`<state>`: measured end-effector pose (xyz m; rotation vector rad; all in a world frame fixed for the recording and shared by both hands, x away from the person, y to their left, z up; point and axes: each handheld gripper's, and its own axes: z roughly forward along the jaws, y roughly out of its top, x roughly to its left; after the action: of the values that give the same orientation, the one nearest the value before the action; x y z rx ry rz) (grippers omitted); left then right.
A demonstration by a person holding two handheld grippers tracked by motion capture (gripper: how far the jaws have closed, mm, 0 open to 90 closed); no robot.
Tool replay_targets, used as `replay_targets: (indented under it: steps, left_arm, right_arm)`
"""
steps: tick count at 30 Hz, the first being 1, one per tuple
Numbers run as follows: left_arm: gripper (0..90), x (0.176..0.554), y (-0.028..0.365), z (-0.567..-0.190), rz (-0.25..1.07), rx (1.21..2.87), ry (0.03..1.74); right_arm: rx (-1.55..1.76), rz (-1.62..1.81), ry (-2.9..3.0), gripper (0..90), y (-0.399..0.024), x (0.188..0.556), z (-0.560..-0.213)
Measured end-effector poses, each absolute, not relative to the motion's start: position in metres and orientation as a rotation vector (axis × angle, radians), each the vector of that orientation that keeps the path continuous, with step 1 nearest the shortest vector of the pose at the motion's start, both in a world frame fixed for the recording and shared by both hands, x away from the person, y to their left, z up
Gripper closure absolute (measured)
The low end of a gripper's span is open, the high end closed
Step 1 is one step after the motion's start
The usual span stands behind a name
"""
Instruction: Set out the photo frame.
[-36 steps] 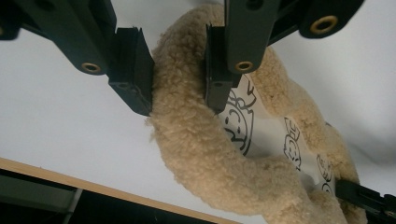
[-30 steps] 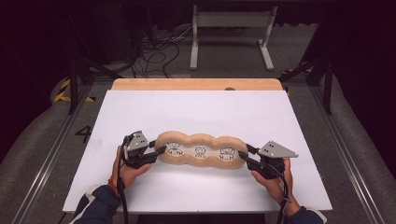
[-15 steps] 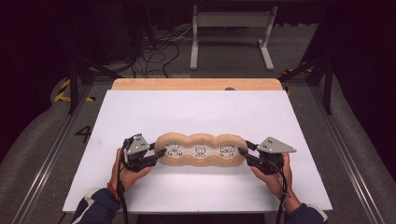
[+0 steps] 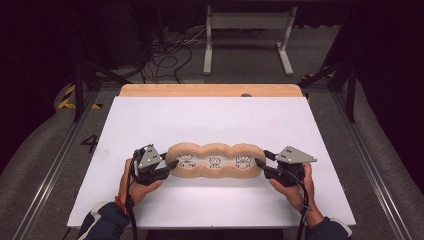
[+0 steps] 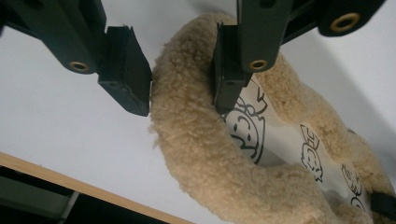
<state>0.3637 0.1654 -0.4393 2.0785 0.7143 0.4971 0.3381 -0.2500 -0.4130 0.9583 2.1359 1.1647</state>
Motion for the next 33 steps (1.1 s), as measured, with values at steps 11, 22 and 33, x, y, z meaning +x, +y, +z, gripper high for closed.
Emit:
replay_targets:
  steps: [11, 22, 33]
  left_arm:
    - [46.5, 0.358, 0.171, -0.437, 0.539, 2.088, 0.690]
    - [23.8, 0.356, 0.178, -0.437, 0.541, 2.078, 0.703]
    - [7.3, 0.356, 0.181, -0.442, 0.525, 2.114, 0.715]
  right_arm:
    - [0.949, 1.110, 2.166, 35.0, -0.257, 0.338, -0.410]
    - [0.944, 1.054, 2.187, 22.4, -0.257, 0.337, -0.411]
    - [0.974, 1.055, 2.176, 7.0, -0.261, 0.338, -0.415]
